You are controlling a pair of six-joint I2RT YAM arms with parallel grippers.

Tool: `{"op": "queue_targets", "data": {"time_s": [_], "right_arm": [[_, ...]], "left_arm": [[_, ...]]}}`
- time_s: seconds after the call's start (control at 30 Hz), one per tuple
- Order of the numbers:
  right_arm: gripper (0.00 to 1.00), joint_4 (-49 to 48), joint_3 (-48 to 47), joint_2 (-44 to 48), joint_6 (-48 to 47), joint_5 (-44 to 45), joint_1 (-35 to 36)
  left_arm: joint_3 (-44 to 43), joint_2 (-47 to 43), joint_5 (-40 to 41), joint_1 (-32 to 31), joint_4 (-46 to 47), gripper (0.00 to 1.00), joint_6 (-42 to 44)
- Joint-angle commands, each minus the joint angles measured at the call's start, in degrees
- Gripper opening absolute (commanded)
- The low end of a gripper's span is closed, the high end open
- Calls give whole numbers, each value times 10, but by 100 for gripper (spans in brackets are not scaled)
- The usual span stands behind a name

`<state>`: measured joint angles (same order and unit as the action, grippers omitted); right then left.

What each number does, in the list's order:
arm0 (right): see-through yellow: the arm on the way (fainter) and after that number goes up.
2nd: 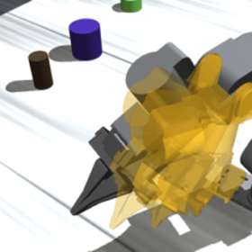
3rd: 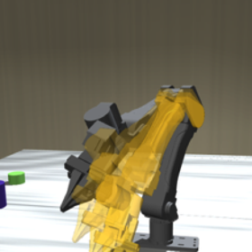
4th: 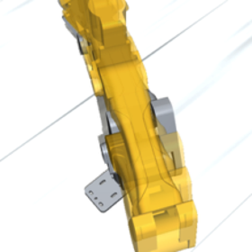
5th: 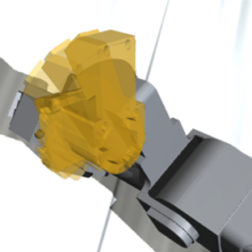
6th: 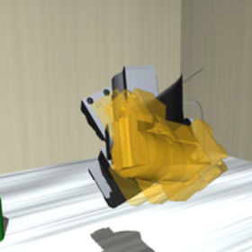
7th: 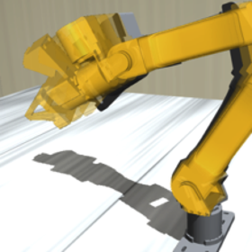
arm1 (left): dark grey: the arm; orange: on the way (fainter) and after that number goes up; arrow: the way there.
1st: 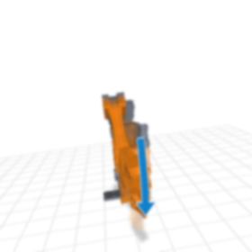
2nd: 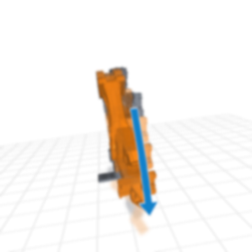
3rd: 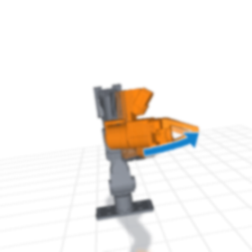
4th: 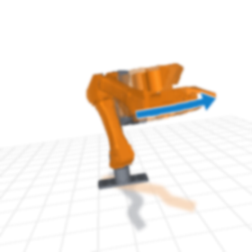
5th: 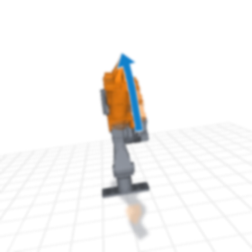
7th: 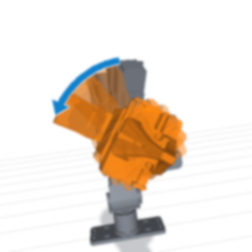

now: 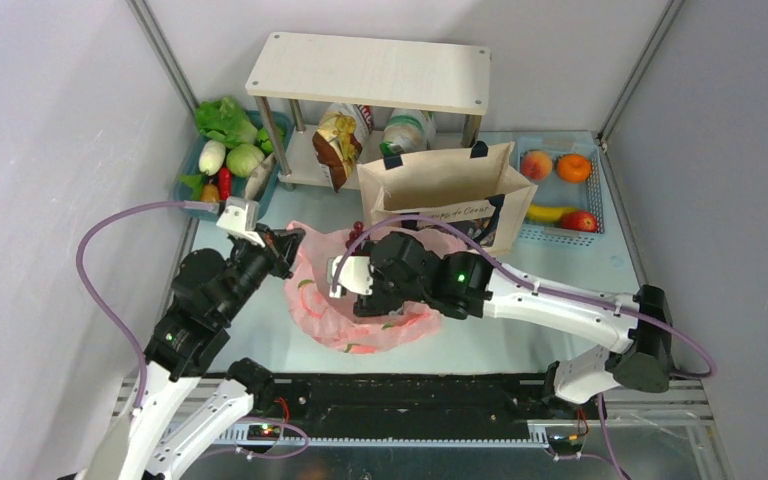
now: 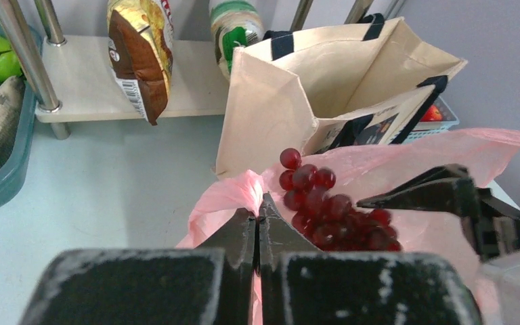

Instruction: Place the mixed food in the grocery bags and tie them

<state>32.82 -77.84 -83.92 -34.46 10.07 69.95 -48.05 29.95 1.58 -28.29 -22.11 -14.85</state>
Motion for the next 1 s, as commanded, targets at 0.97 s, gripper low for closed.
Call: {"op": "queue_targets", "data": {"time_s": [0.97], "right_arm": [[95,-46,-5,184,522,-271,-627]], "left_arm": [[8,-22,68,4,-40,0,22]]}}
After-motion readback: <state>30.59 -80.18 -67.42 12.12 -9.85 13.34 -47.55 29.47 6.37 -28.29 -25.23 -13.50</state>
